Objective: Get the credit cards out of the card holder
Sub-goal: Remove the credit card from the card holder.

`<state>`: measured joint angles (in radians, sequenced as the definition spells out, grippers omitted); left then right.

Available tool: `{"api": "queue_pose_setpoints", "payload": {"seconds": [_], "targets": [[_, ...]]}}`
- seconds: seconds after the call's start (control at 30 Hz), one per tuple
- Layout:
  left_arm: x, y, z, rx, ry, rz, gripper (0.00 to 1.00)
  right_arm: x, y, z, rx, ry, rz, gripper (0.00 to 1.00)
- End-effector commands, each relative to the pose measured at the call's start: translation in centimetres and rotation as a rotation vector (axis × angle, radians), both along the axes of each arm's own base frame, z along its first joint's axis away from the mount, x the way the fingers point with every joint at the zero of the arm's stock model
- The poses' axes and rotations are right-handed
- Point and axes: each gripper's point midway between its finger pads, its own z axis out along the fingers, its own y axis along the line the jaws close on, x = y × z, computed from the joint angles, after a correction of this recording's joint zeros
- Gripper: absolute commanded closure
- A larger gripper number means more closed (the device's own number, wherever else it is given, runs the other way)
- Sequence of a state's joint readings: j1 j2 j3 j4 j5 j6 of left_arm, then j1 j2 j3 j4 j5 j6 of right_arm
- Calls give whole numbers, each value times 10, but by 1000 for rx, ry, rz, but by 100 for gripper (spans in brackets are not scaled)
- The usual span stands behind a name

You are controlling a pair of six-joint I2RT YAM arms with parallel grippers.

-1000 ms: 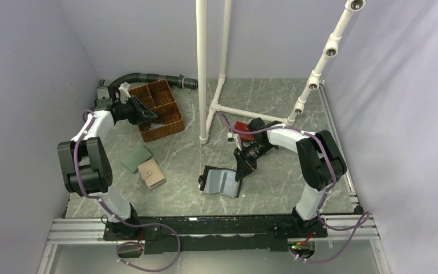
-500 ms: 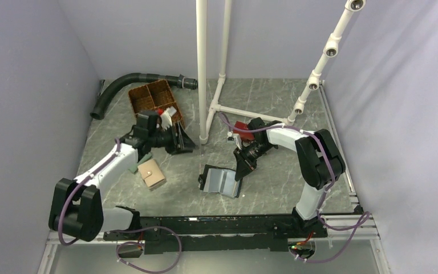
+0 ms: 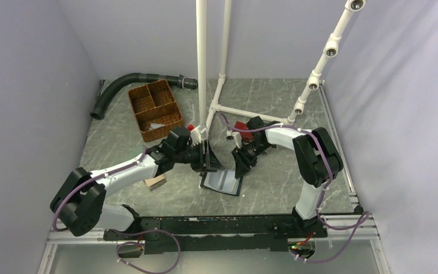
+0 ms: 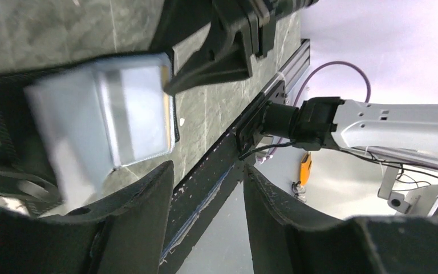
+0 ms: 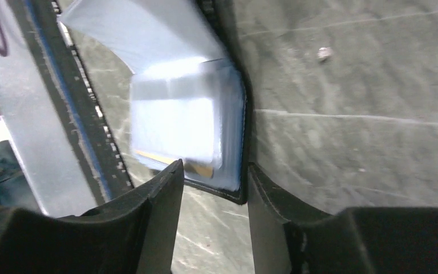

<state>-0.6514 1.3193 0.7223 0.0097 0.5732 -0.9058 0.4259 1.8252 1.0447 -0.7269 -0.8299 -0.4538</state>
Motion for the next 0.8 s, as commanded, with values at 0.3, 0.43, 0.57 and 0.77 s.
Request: {"api": "queue_pose_setpoints", "payload": {"seconds": [0.3, 0.43, 0.57, 0.77], "targets": [[-2, -34, -38, 110, -45, -27, 48, 23, -4, 17, 9, -190, -7, 41], [-3, -35, -53, 169, -54, -41, 47, 8, -8, 31, 76, -207, -1, 43], [-5, -38, -64, 235, -89, -33, 44, 4, -10, 46, 148, -225, -46, 51], [-10, -43, -77, 363, -131, -35, 36, 9, -8, 45, 184, -138, -187, 72]]}}
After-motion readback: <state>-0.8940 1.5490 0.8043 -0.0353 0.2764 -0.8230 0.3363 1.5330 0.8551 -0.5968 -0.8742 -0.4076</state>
